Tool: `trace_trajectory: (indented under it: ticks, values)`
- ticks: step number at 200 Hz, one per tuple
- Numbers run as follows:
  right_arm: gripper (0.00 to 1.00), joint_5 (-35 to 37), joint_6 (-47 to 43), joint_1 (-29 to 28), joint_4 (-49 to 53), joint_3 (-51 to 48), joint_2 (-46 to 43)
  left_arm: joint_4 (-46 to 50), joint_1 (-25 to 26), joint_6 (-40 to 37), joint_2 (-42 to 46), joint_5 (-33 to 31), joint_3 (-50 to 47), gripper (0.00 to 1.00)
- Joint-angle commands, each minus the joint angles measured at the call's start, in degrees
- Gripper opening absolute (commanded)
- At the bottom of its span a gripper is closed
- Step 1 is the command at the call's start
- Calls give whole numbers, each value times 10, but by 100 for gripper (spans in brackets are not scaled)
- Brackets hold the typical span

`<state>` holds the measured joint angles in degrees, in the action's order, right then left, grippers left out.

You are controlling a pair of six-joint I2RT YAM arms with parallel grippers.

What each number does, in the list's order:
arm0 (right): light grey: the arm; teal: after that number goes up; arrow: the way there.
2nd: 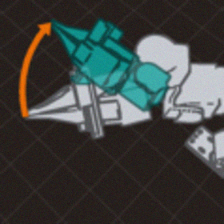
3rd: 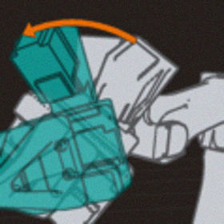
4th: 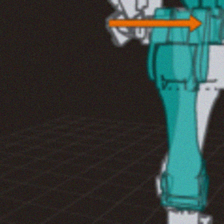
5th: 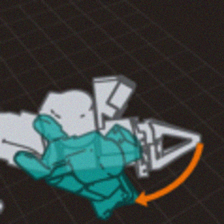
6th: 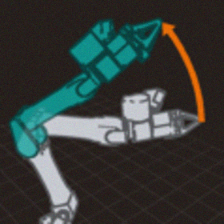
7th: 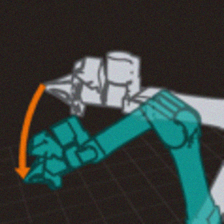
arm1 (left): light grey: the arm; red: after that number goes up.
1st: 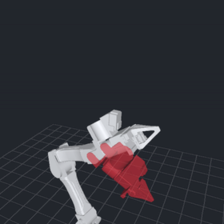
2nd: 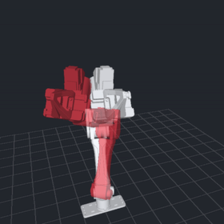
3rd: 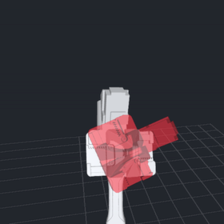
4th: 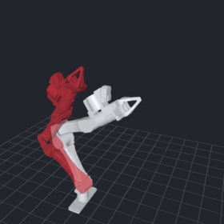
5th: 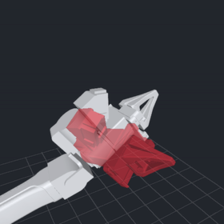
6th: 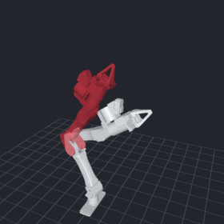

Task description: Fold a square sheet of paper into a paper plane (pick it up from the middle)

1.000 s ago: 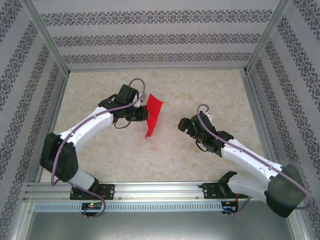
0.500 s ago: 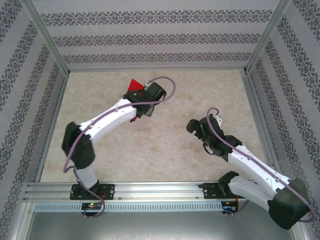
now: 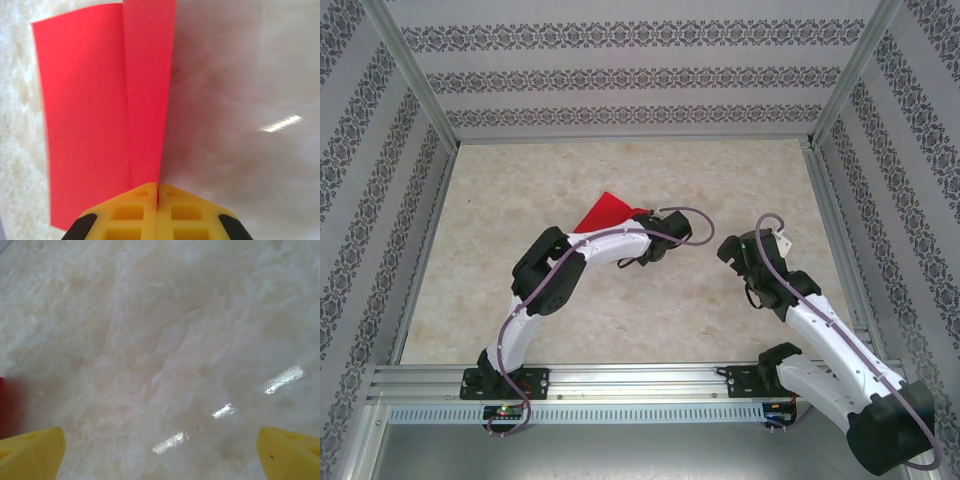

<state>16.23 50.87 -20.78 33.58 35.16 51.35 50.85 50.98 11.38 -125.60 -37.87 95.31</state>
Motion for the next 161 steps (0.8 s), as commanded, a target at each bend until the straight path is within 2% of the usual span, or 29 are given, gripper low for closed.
trace_trajectory:
  ticks: [1, 34, 84, 127, 161]
  values:
    - [98, -9, -34, 14, 5, 46, 30, -30, 18, 24, -1, 55, 8, 3]
    - [98, -16, -54, 28, 12, 83, 74, -37, 21, 45, 2, 114, -12, 8]
    - [98, -75, -64, 42, 1, 108, 93, -53, 19, 57, 50, 226, -30, 32]
    - [96, -136, -88, 42, 17, 140, 113, -105, 19, 92, 142, 360, -76, 47]
    - [88, -178, -90, 28, 4, 152, 118, -155, -5, 132, 228, 439, -134, 54]
